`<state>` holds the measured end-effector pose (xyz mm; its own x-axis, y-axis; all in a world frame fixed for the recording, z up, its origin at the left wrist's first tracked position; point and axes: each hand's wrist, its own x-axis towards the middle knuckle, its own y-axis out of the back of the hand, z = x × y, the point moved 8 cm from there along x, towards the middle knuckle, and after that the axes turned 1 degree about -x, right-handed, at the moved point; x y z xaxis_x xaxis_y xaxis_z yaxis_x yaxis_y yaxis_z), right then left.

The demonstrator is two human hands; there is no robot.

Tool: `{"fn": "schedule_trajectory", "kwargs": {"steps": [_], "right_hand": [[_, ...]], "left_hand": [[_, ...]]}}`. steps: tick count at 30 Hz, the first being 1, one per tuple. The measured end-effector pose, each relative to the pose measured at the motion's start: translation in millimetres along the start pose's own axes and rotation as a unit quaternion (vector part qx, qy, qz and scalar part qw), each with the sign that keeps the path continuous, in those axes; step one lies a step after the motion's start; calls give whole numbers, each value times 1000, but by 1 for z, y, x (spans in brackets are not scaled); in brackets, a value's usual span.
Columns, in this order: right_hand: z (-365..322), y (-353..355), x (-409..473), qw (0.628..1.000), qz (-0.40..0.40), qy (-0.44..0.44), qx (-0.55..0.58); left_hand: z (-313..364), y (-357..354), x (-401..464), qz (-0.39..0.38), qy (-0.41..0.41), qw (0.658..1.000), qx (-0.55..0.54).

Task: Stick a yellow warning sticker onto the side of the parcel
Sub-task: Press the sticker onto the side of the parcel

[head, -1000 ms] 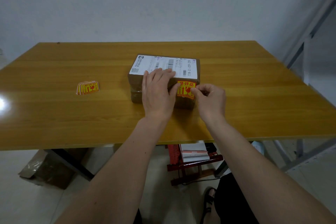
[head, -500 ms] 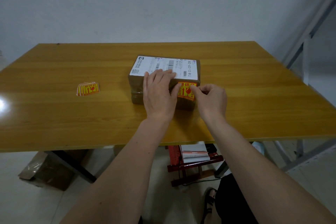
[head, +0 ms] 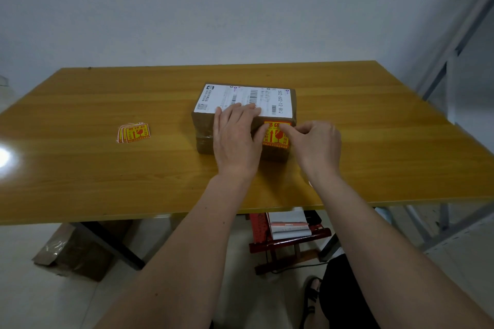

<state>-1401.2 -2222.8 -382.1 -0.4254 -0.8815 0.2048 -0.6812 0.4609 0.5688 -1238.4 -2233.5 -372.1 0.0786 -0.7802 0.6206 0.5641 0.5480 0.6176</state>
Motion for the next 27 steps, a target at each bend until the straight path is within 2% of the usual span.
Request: {"fn": "schedule_trajectory", "kwargs": {"steps": [5, 9, 12, 16, 24, 27], "right_hand": [[-3, 2, -5, 1000, -2, 15, 12], [13, 5, -5, 998, 9, -26, 50], [19, 3, -1, 996, -12, -37, 77], [17, 2, -2, 996, -43, -21, 74], [15, 0, -21, 995, -29, 25, 93], [2, 0, -24, 991, -49, 63, 103]], "left_hand": [[0, 1, 0, -6, -3, 1000, 6], [0, 0, 0, -10, -3, 1000, 6], [-1, -1, 0, -9, -1, 1000, 3], [0, 0, 0, -12, 7, 1000, -8], [3, 0, 1, -18, 3, 1000, 14], [2, 0, 1, -26, 8, 1000, 13]]}}
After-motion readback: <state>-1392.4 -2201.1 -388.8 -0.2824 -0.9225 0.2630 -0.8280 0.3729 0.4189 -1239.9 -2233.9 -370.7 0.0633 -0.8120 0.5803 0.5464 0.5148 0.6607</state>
